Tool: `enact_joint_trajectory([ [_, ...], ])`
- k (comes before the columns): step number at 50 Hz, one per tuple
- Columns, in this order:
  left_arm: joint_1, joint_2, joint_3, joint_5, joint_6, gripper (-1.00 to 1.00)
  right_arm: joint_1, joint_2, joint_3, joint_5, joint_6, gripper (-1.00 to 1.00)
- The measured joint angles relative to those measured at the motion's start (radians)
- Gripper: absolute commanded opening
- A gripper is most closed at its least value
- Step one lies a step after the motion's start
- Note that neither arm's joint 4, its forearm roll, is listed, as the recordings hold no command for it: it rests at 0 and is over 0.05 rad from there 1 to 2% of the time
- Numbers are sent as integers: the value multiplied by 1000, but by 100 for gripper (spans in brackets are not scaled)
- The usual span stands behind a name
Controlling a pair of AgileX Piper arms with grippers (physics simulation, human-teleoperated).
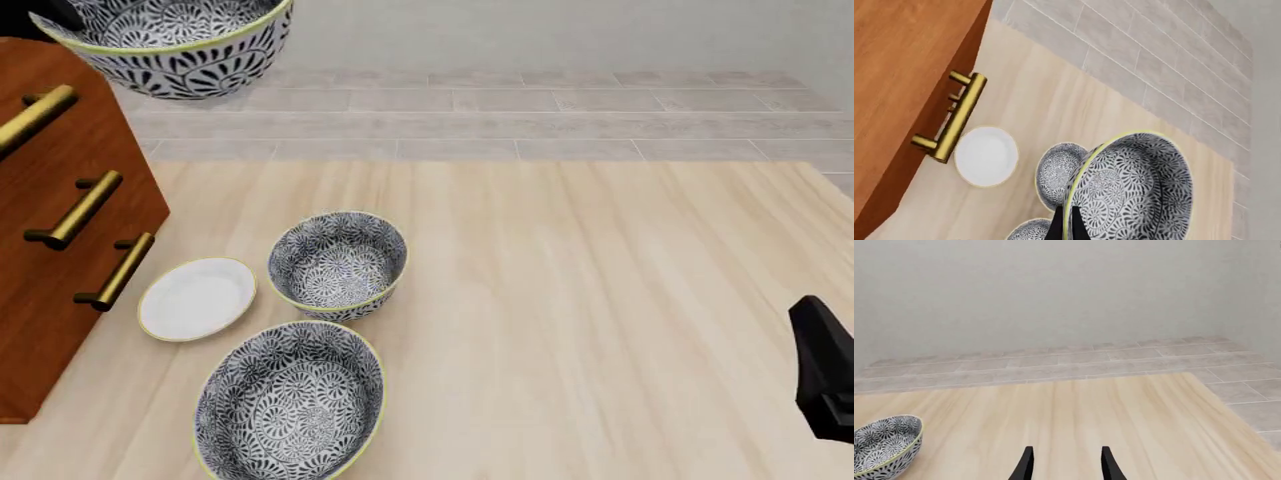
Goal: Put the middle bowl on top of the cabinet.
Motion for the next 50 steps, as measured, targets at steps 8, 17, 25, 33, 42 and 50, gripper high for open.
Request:
enact_joint_trajectory([
  [8,73,1,-15,17,-28,-100,-2,-1,0,0,0,100],
  [17,156,0,-31,31,-46,-100,0,-1,0,1,-3,100],
  [25,211,-2,-39,39,-67,-100,3,0,0,2,-7,100],
  [33,261,4,-52,47,-78,-100,6,2,0,3,-9,100],
  [42,303,14,-66,53,-82,-100,9,5,-1,3,-11,100],
  [50,353,27,-85,55,-84,-100,10,10,-2,1,-13,100],
])
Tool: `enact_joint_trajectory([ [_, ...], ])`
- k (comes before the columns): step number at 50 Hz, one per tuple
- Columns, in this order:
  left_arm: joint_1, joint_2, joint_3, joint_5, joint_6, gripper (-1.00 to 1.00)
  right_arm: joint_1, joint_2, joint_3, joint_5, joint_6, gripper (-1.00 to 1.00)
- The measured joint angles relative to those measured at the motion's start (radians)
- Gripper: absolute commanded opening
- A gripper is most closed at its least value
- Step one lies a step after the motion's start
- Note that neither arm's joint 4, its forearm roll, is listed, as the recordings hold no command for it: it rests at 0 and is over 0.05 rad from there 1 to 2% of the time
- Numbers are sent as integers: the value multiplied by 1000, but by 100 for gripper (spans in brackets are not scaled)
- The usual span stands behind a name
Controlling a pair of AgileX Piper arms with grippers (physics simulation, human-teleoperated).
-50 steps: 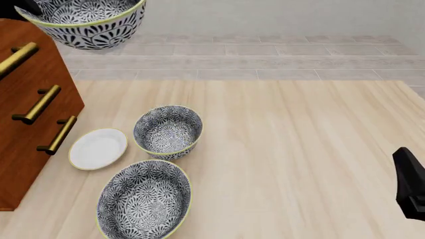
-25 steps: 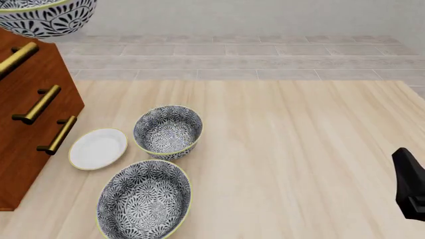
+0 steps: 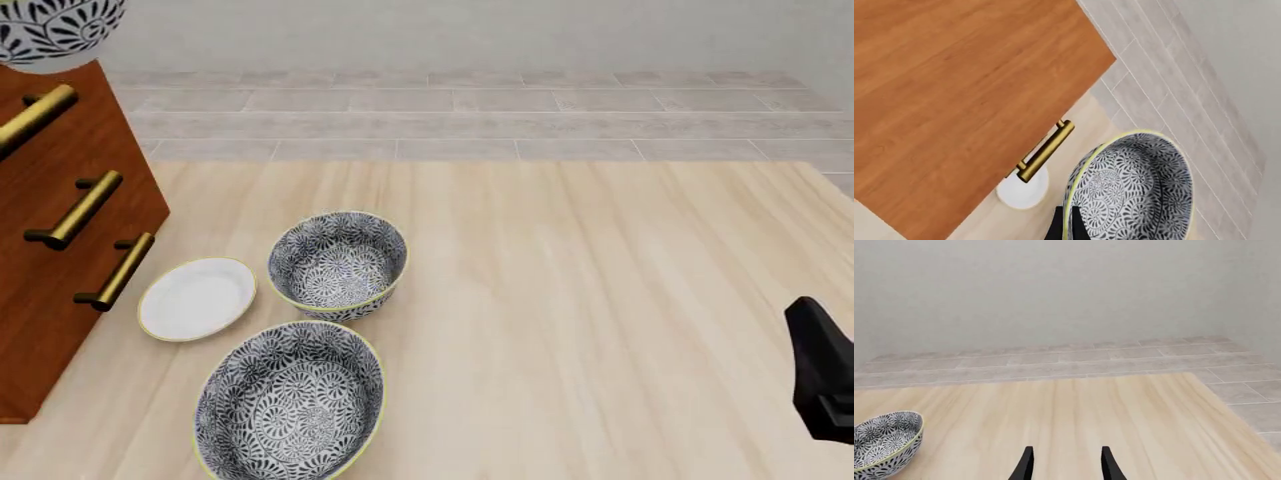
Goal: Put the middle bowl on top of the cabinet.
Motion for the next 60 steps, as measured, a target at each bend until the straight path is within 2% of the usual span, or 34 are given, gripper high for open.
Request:
enact_joint_trajectory([
  [16,90,20,-19,0,-19,-100,2,5,3,-6,-2,100],
  [60,371,48,-56,0,-7,-100,-4,-3,4,-2,0,100],
])
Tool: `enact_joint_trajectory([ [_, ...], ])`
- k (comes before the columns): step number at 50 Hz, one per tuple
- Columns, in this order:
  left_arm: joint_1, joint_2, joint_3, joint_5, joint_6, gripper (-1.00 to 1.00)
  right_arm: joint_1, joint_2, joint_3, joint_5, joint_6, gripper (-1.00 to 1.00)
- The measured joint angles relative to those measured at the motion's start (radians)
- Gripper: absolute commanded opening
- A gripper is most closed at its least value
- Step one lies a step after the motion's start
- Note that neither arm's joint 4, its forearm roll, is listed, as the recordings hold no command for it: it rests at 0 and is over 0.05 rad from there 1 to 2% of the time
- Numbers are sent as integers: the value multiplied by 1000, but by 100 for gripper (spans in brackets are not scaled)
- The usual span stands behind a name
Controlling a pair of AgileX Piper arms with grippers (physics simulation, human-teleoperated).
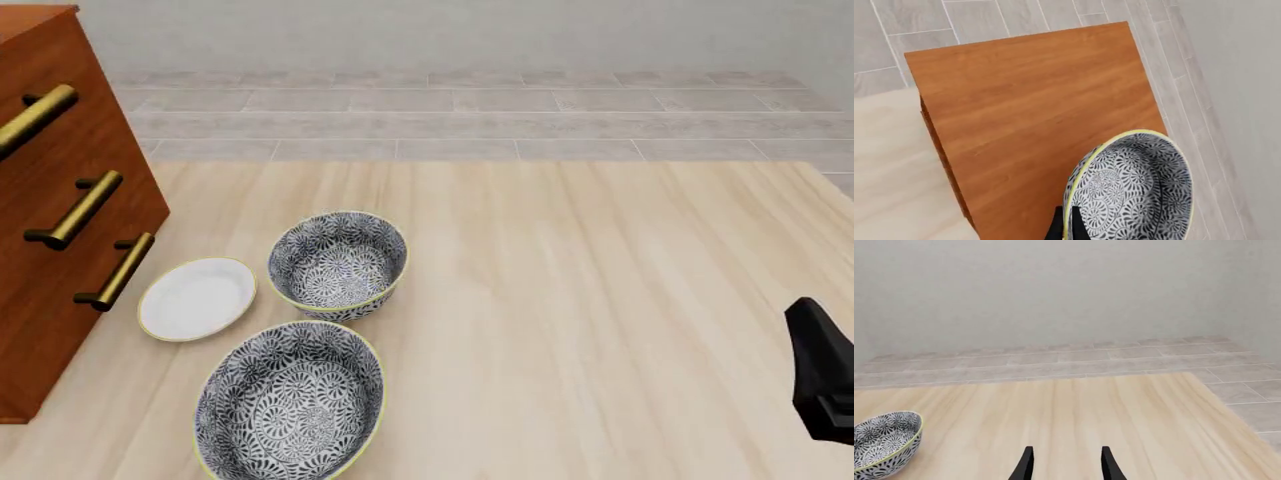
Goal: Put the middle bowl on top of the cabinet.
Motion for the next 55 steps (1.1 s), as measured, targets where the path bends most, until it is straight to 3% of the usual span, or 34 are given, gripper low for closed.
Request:
enact_joint_trajectory([
  [23,121,0,8,0,31,-100,4,5,-2,0,-4,100],
  [55,157,9,38,-2,54,-100,9,14,-1,-8,-4,100],
])
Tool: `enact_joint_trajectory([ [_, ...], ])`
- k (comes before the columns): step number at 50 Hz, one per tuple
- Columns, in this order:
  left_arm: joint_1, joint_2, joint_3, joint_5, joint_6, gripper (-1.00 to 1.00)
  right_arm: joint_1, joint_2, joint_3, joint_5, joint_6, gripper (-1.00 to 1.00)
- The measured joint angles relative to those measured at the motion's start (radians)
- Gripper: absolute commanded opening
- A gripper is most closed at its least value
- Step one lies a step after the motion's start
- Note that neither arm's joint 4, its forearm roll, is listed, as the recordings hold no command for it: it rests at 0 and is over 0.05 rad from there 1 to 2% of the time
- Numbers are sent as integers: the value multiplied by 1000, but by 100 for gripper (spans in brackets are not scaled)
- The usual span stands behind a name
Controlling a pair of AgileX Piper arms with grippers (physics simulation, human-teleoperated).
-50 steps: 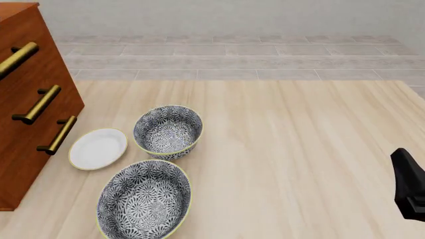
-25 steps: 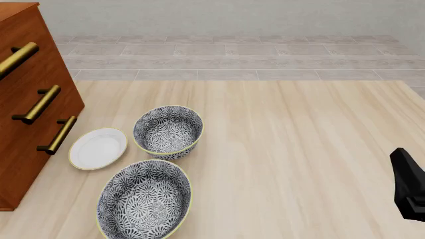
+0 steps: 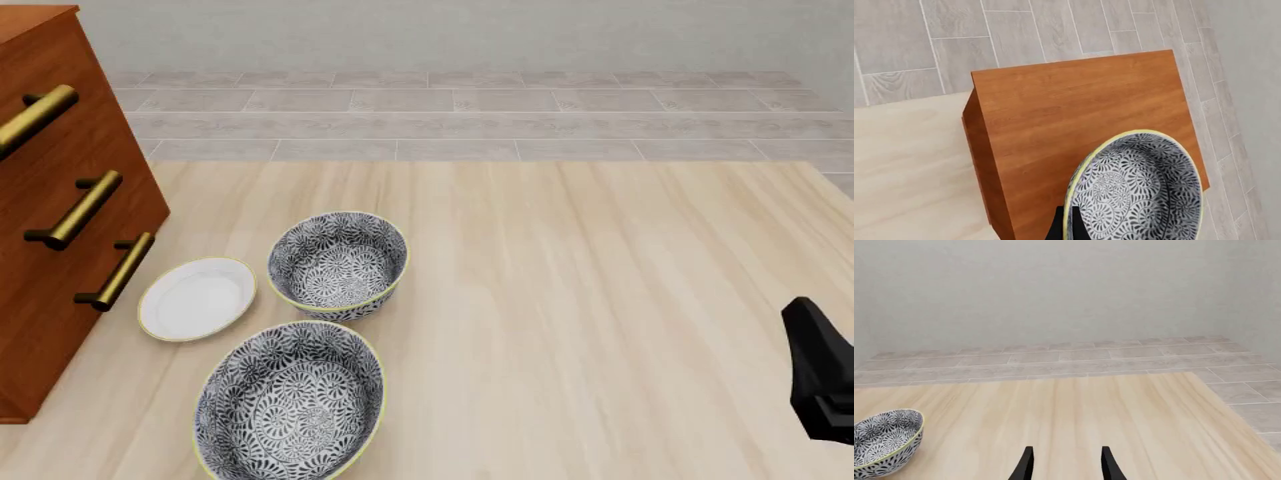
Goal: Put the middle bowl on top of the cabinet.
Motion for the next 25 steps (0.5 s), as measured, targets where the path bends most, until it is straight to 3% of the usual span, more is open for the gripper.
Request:
enact_joint_trajectory([
  [25,-5,-1,-1,0,-11,-100,-3,-10,1,6,6,100],
])
